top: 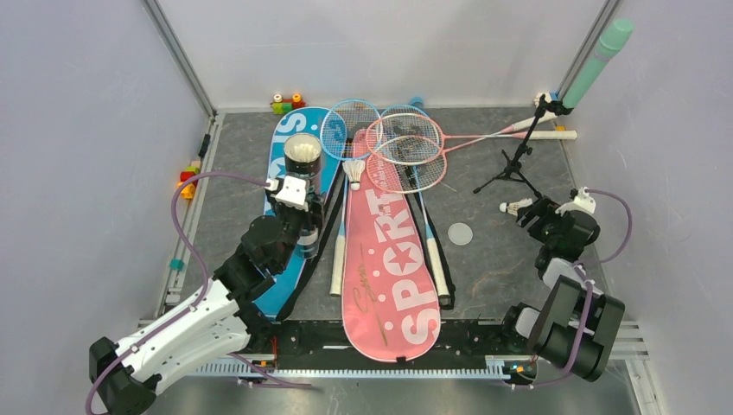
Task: Pack up the badminton gear
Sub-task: Pick up the shuttlecock at the center of the board.
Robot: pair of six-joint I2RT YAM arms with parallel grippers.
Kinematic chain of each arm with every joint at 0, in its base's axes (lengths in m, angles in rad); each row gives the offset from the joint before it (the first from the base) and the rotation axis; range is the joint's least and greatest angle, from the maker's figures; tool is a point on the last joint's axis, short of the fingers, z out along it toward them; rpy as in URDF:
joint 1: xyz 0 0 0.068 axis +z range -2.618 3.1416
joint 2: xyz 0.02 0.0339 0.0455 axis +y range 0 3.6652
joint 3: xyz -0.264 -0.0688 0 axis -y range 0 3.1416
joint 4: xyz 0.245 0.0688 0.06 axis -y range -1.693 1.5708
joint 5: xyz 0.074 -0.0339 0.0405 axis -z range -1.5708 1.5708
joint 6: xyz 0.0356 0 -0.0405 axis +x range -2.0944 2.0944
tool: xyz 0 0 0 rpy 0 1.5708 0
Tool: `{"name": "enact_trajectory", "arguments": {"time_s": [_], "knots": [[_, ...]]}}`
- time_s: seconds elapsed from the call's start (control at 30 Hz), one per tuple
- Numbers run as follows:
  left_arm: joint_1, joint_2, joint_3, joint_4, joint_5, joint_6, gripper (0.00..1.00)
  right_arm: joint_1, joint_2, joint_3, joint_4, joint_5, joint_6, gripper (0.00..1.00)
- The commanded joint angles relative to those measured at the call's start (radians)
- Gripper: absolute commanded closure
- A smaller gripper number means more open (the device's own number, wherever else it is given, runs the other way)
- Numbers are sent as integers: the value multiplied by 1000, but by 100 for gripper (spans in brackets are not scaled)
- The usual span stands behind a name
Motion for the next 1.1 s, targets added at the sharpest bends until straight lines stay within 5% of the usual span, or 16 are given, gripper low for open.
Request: {"name": "enact_trajectory", "arguments": {"time_s": [0.0, 0.33, 0.73, 1.07], "knots": [[0, -30, 5, 72, 41, -10, 97, -5, 49, -55, 300, -44, 21, 21], [1, -16, 18, 50, 39, -6, 97, -5, 230, -121, 665, -174, 84, 34], [1, -29, 16, 35, 36, 0, 97, -5, 332, -130, 818, -281, 168, 100], [0, 19, 16, 41, 150, 71, 97, 23, 125, -166, 799, -377, 244, 100]]}}
